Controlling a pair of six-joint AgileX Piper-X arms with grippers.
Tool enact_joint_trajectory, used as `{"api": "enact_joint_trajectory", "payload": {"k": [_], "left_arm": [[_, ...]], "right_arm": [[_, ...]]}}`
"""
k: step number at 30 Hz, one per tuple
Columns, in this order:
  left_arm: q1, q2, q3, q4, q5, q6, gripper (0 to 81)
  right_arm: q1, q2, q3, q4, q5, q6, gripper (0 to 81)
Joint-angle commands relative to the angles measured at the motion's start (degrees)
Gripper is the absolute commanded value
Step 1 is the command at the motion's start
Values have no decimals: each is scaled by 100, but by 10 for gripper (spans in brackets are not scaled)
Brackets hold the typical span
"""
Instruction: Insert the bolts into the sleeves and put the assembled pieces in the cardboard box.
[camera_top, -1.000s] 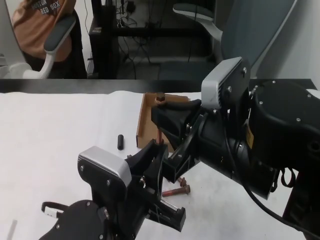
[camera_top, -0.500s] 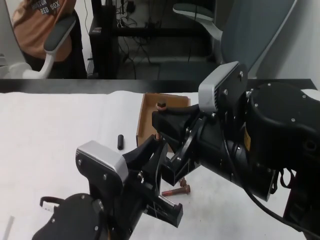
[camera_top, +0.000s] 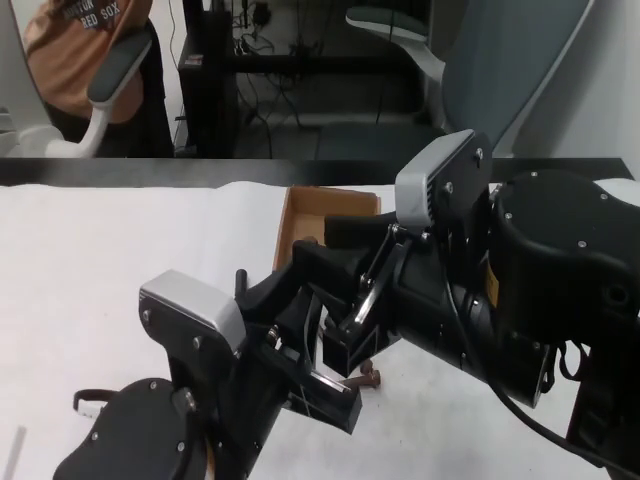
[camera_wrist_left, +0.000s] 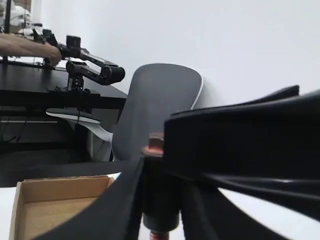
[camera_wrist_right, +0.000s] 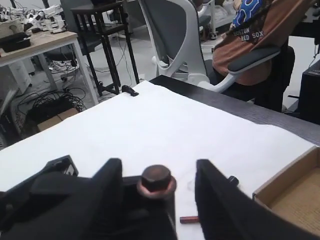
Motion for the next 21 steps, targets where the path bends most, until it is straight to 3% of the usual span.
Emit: {"api": "enact_joint_trajectory", "payload": {"k": [1,8,14,17,21], "left_arm": [[17,-24,-45,-233,-43,-6,18],[17,-24,-45,-15,-54,-6,18],[375,-58,-84,5,151,-54,18],[849,-58,-407,659,908,-264,18],[1542,-34,-1464,2764,2098,-388,18]], "right_arm": [[11,-23,-20,16,83,9,461],[-6,-137,-38,-808,112,-37,461],[-122,-803,-53,-1054,929,-822,461],[-364,-1366,-53,-1054,1079,-996,461],[-687,-2099,-53,-940,1070,-975,461]]}}
